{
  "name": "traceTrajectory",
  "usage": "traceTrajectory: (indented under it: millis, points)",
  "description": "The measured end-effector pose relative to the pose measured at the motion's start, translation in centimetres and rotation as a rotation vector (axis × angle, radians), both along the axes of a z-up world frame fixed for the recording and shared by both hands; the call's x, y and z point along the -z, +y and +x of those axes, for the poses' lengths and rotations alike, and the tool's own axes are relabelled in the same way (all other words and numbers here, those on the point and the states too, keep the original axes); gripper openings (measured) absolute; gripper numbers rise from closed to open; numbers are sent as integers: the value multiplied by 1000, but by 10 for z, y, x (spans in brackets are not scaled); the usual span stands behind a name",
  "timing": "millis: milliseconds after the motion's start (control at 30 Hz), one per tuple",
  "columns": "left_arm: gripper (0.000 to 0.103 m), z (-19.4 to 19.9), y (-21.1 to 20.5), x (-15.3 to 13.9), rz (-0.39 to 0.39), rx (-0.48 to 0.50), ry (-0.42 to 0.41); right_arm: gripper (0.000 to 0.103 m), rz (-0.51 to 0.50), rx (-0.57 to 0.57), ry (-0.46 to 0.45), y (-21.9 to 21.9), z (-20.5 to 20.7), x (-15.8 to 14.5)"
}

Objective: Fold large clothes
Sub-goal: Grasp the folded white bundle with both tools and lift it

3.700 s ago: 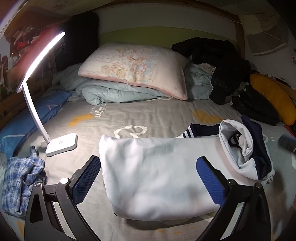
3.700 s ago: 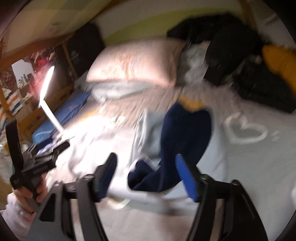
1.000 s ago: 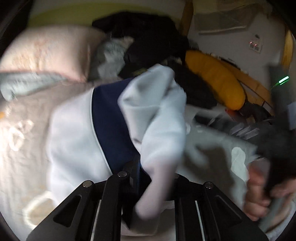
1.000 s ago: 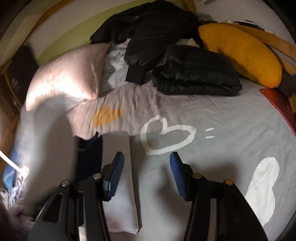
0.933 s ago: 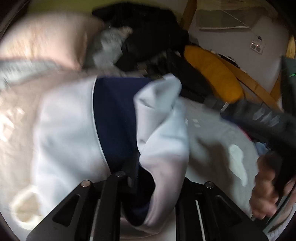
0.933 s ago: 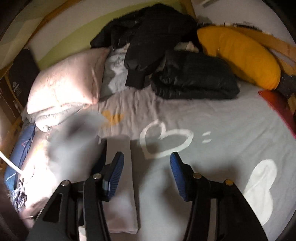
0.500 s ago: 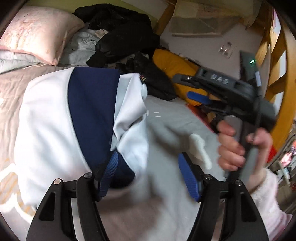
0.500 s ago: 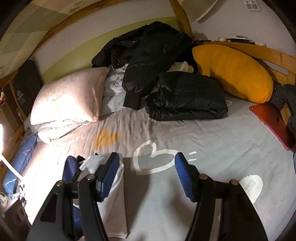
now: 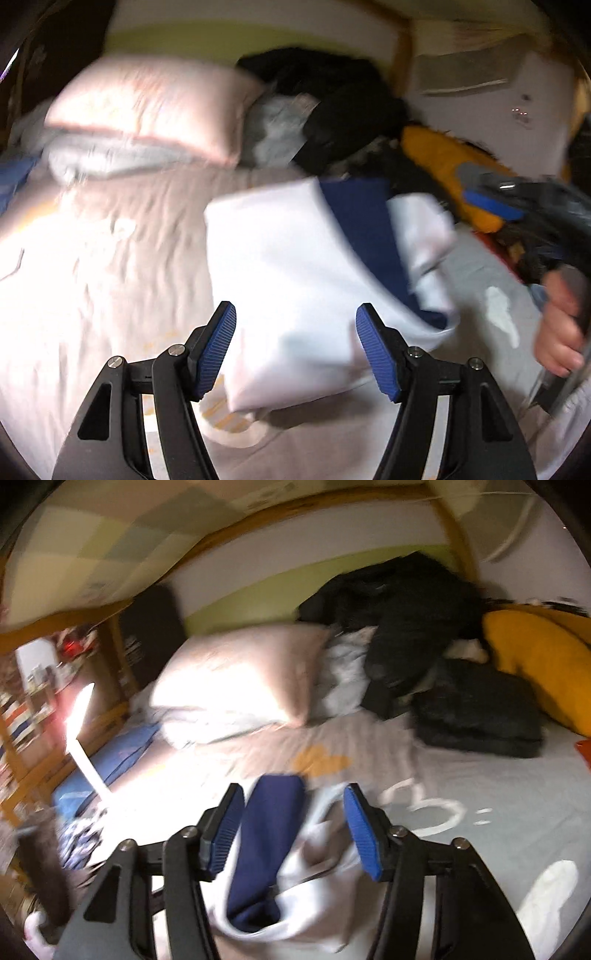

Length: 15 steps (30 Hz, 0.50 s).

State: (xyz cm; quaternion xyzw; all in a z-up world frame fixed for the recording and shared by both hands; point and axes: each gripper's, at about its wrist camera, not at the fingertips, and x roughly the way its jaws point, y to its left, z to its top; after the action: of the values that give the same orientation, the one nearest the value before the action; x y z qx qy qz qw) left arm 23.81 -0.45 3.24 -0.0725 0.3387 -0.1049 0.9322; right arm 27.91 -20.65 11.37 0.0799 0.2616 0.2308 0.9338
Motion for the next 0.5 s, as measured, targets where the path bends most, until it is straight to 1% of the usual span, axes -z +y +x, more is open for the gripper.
traceTrajectory:
  millis: [33,67,133,200,233,267,300,333,367,467,500]
  points:
    - [66,6,3,11,10,-24,43,47,-11,-28,18,9,2,5]
    - [70,16,7,21,7,-38,73,47,-30,-39,37,15,5,10]
    - [77,21,20,34,-68,-50,105,47,-125,-18,99,32,17,27]
    - [78,28,21,41,-123,-38,126,55,-218,19,186,42,33,47]
    - [80,30,20,44,-128,-29,136,62,-267,47,240,43,41,58]
    - [81,32,18,46,-126,-22,142,62,-293,68,290,43,48,69]
    - [82,32,14,48,-124,-15,143,62,-291,79,312,40,52,76]
    - [82,32,13,49,-124,-9,143,65,-273,94,325,35,55,81]
    - [82,31,14,49,-127,-6,142,72,-250,110,336,28,57,82]
    - [82,28,14,50,-146,-8,145,76,-182,111,382,11,60,86]
    - [82,27,14,48,-149,-10,146,79,-177,125,393,6,61,88]
